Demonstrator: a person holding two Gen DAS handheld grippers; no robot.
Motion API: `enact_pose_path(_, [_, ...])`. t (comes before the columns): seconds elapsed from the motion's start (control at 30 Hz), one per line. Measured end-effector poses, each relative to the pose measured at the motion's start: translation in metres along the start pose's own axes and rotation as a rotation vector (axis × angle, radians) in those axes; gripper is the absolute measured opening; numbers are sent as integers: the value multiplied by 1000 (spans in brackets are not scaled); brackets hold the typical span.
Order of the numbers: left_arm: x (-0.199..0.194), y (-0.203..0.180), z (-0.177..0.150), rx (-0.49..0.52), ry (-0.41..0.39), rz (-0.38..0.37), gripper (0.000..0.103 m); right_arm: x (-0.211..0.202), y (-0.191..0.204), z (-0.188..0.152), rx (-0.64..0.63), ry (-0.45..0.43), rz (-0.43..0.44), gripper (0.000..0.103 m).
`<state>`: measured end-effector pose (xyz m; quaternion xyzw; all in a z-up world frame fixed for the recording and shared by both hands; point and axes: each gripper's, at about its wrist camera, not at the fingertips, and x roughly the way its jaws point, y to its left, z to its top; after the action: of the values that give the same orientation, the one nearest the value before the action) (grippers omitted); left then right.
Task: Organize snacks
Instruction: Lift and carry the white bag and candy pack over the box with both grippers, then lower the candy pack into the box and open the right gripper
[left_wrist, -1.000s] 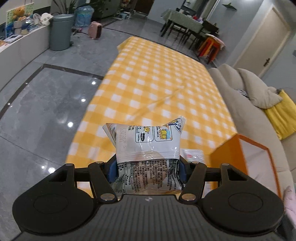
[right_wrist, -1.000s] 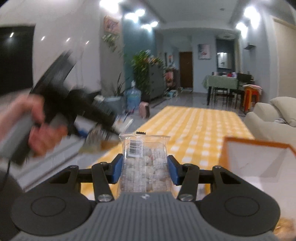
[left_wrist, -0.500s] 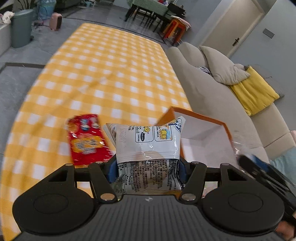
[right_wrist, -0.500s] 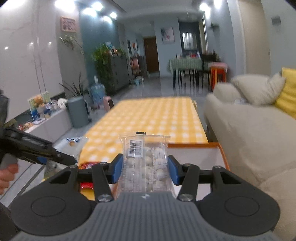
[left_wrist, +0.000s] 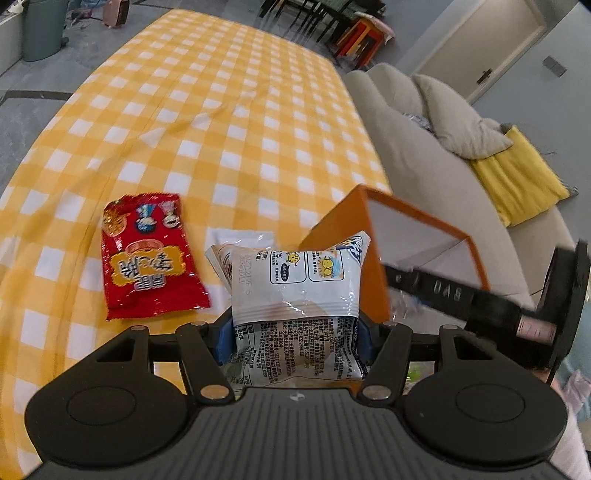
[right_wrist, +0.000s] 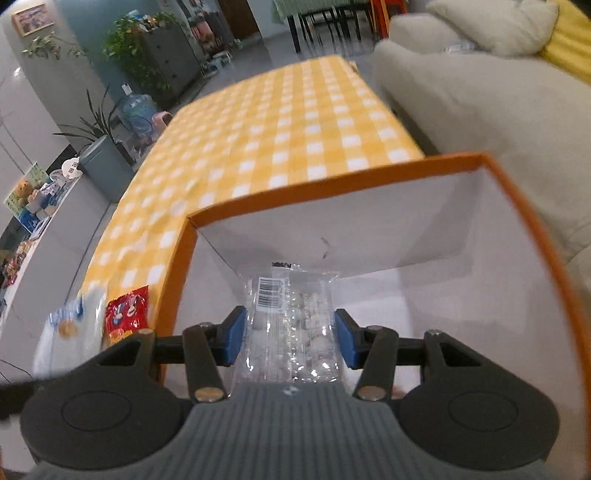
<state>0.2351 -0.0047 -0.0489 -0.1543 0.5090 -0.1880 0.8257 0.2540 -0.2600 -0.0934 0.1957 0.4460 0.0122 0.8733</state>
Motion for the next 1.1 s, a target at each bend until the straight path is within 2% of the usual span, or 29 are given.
enact_pose_path(0.17, [10, 6, 1, 11, 26, 22, 70, 19, 8, 2, 6, 36, -20, 53])
enact_pose_path(0.27, [12, 7, 1, 9, 31, 19, 70, 29, 3, -2, 68, 95, 12, 59])
enact_pose_path(0.37, [14, 8, 1, 1, 37, 16, 70, 32, -9, -5, 152, 145, 63, 59])
enact_pose_path(0.6, [6, 3, -3, 18, 30, 17, 70, 7, -20, -5, 196, 118, 96, 59])
enact_pose_path(0.73, [-3, -2, -4, 26, 18, 10, 70, -27, -17, -2, 146, 85, 86, 60])
enact_pose_path(0.8, [-8, -8, -6, 38, 12, 11, 70, -47, -14, -3, 86, 77, 59, 60])
enact_pose_path(0.83, [-10, -12, -6, 45, 11, 11, 70, -60, -12, -4, 56, 45, 38, 60])
enact_pose_path(0.87, [-13, -16, -7, 56, 11, 10, 70, -73, -10, -7, 34, 6, 25, 61])
enact_pose_path(0.9, [-15, -22, -8, 73, 11, 8, 70, -85, -10, -9, 17, -28, 22, 67])
enact_pose_path(0.97, [-21, -35, -10, 100, -2, 11, 70, -105, -13, -13, -12, -52, 28, 75])
enact_pose_path(1.1, [-27, -60, -17, 128, -34, 33, 70, -118, -20, -16, -106, -73, 49, 78])
